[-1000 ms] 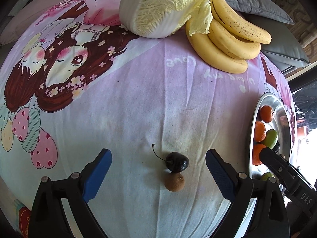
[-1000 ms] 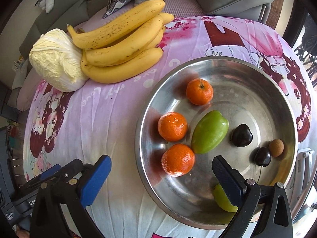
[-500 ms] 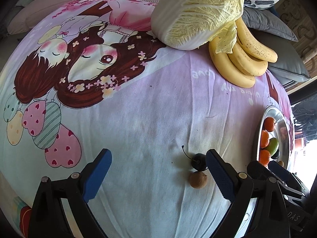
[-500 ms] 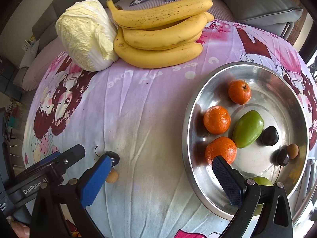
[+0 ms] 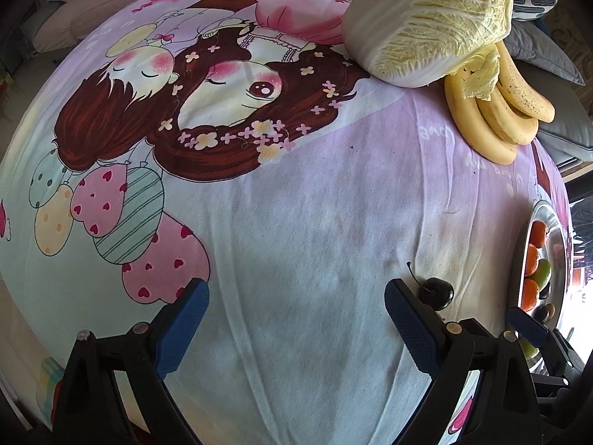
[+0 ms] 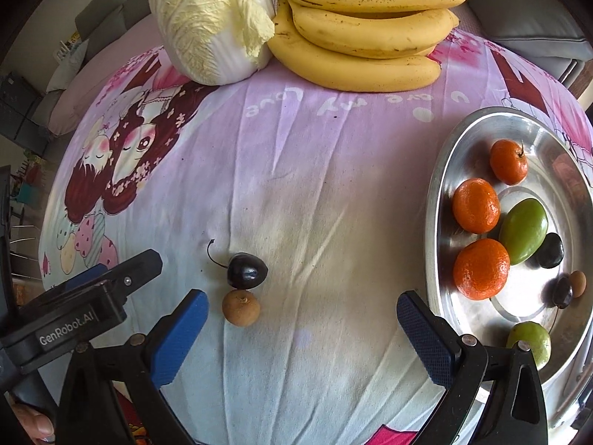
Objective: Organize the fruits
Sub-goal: 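Lower both open tools around the dark cherry and brown fruit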
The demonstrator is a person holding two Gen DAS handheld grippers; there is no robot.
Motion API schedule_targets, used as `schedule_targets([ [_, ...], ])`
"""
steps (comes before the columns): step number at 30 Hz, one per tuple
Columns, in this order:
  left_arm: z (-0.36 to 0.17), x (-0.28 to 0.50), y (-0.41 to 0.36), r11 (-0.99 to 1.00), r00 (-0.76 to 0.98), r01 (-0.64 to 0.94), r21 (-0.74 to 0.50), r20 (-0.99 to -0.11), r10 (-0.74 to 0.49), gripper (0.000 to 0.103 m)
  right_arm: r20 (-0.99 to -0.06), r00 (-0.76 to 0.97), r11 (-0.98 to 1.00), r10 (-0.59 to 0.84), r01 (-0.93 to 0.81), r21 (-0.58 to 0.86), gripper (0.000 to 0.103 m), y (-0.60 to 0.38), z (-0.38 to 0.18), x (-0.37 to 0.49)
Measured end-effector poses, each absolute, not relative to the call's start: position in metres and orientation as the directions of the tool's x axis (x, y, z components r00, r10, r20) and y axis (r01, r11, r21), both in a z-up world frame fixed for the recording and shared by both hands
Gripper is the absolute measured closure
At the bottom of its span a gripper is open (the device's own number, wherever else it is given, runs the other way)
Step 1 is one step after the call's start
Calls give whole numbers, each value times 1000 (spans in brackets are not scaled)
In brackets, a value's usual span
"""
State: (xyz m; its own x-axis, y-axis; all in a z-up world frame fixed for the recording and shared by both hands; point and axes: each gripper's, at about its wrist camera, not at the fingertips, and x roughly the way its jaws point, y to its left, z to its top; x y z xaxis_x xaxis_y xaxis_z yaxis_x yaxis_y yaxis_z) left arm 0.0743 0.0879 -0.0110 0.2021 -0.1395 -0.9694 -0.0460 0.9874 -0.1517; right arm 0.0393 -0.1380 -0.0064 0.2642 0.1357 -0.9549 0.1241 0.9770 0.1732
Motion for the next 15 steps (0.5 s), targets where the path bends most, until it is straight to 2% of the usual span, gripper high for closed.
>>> schedule_targets([
  [15,-36,77,93,983,134,-58,-173,-977,-164,7,-966,215,970,143,163,180,0,-140,-32,47],
])
